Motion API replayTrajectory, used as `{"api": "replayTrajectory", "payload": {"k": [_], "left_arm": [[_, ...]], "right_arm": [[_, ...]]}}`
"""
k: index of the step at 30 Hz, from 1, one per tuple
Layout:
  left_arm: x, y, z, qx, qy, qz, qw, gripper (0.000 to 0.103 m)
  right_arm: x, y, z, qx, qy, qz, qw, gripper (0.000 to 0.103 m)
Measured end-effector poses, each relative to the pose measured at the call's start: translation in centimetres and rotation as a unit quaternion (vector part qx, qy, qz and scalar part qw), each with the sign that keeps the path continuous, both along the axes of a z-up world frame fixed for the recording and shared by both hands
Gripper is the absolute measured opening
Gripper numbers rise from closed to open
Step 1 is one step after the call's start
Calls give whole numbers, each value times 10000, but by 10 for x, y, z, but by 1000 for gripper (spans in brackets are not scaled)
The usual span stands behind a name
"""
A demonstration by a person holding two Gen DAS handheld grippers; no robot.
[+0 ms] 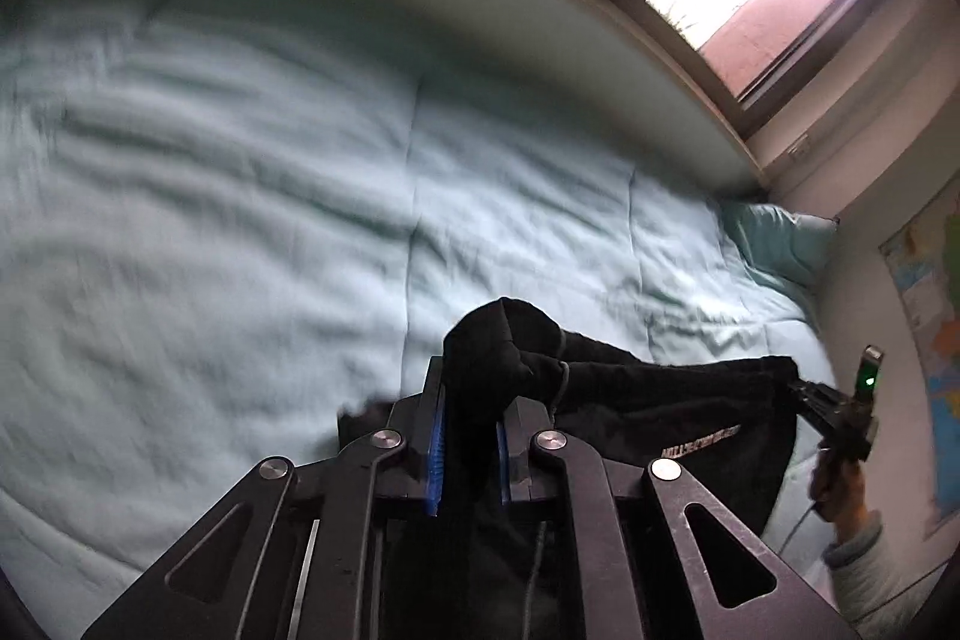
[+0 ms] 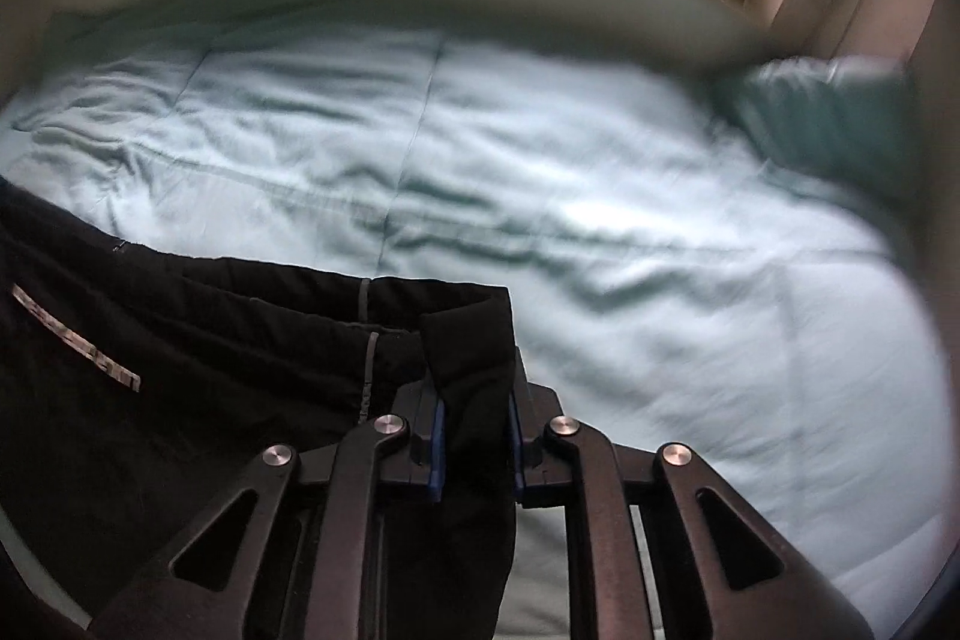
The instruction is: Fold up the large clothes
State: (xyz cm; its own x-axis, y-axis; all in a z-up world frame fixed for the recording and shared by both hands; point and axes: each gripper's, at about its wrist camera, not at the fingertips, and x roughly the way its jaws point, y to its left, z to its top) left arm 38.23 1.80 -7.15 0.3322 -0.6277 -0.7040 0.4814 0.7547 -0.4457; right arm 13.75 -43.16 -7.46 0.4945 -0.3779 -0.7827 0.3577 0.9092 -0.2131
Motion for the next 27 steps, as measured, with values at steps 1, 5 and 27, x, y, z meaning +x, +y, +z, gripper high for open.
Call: {"api": "replayTrajectory", "payload": {"k": [1, 5, 27], "left_arm": [[4, -6, 6, 56, -122, 48, 9999, 13], [38, -25, -21, 430, 104, 298, 9986, 14], [48, 42, -39, 961, 634, 1124, 9870, 34]], "right_arm": [[9, -2, 3, -36, -44, -50, 10000, 17], [59, -27, -31, 252, 177, -380, 9988, 17], [6, -57, -39, 1853, -81, -1006, 9775, 61]]}}
